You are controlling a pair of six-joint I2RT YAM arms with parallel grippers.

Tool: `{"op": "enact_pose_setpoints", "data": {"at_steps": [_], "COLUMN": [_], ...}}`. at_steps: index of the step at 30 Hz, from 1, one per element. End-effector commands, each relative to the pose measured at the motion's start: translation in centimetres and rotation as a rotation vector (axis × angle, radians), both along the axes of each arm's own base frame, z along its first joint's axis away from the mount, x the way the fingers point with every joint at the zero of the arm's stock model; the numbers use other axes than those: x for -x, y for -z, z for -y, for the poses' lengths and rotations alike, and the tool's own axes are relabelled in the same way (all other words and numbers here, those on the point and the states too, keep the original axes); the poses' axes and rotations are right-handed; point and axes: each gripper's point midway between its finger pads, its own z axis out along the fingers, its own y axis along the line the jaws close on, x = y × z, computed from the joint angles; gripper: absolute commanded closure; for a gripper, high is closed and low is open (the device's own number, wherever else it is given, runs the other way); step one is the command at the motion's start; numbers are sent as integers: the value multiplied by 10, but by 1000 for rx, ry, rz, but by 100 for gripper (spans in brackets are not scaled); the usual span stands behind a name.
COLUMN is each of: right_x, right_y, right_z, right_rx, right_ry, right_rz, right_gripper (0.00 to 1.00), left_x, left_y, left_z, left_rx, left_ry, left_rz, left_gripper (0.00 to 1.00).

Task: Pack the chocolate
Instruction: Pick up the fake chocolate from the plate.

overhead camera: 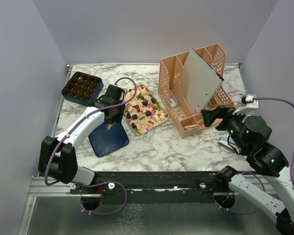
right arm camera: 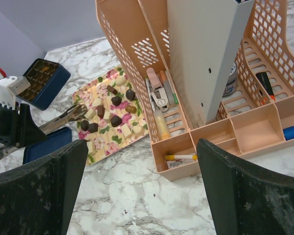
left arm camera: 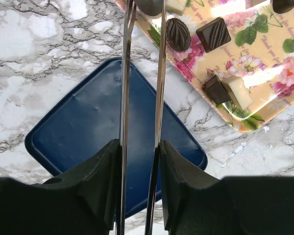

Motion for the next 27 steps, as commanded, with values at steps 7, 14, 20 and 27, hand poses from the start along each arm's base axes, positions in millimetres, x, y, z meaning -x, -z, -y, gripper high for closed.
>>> {"op": "enact_pose_setpoints", "data": {"at_steps": [7,14,20,27], "right_x": [-1,0,3,5], "right_y": [-3,-2,0,-1], "right_z": [-4,-5,-2,0], "right_rx": [-6,-9,-10,-8], "right_ry": [-18,-23,-22,-21], "right_rz": [12,13,12,17], "right_gripper": [3,3,3,3], "left_x": [-2,-15,-34,-64], "left_y": [-16,-40,-66,-83], "left_z": [-2,-5,-7,-31], "left_rx": [-5,6,13,-21], "left_ry": [-21,-76,-137,-230], "left_rz": [38,121,218,270], "left_gripper": [68,70,70,70]}}
